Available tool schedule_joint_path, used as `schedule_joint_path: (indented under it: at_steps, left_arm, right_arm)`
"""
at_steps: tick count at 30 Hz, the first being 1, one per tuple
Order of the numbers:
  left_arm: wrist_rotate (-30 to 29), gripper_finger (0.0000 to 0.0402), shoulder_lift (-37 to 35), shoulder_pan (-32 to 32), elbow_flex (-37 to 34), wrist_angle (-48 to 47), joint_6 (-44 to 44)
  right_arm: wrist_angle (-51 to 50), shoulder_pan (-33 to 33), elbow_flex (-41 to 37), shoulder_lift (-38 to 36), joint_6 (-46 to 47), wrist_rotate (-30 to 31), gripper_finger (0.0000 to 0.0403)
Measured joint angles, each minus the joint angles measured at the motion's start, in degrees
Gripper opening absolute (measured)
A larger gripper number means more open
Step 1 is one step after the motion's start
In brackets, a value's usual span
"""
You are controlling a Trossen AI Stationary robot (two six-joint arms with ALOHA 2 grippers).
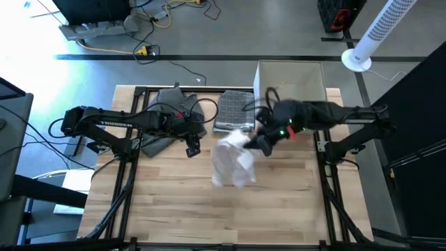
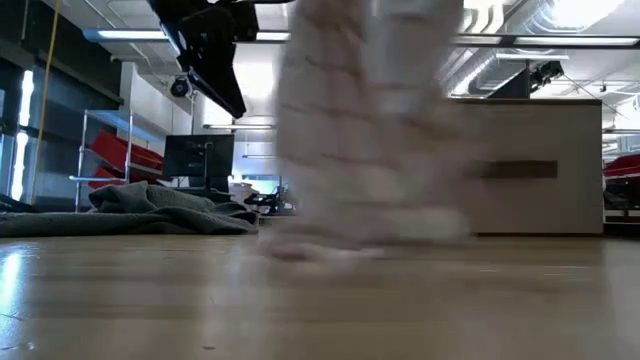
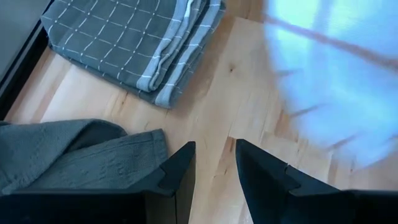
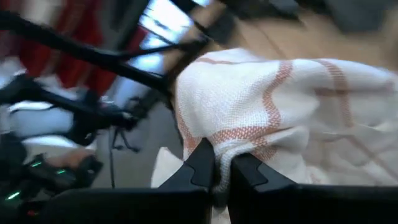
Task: Fold towel
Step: Fold the white checkered towel
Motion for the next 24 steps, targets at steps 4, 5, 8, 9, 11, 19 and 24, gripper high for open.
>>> schedule_joint_path:
  at_steps: [4, 5, 8, 9, 11, 19, 24]
  left_arm:
    - [0.0, 0.0108, 0.0, 0.0, 0.0, -1.2, -2.0]
    - [0.0, 0.0108, 0.0, 0.0, 0.0, -1.6, -2.7]
    - [0.0, 0.0108, 0.0, 0.0, 0.0, -2.7, -3.4]
    - [0.0, 0.0108, 0.0, -0.1, 0.0, -3.1, -3.4]
    - [0.0, 0.0108, 0.0, -0.1, 0.0, -3.5, -3.4]
    - [0.0, 0.0108, 0.0, -0.1, 0.0, -3.2, -3.4]
    - [0.0, 0.0108, 0.0, -0.1, 0.0, -3.3, -3.9]
  right_arm:
    - [-4.5, 0.4, 1.8, 2.7, -6.0, -5.0, 0.0006]
    - [-6.0, 1.0, 0.8, 2.7, -6.2, -6.0, 0.0006]
    - [-15.0, 3.0, -2.9, 1.9, -5.7, -6.4, 0.0006]
    - [-18.5, 3.7, -4.4, 1.6, -5.9, -5.9, 0.0006]
    - [-24.7, 5.2, -7.6, 1.2, -5.7, -2.2, 0.0006]
    - [-35.8, 8.0, -21.0, 0.9, 0.1, 1.3, 0.0058]
    - [-42.6, 9.4, -25.3, 0.9, 1.8, 1.2, 0.0145]
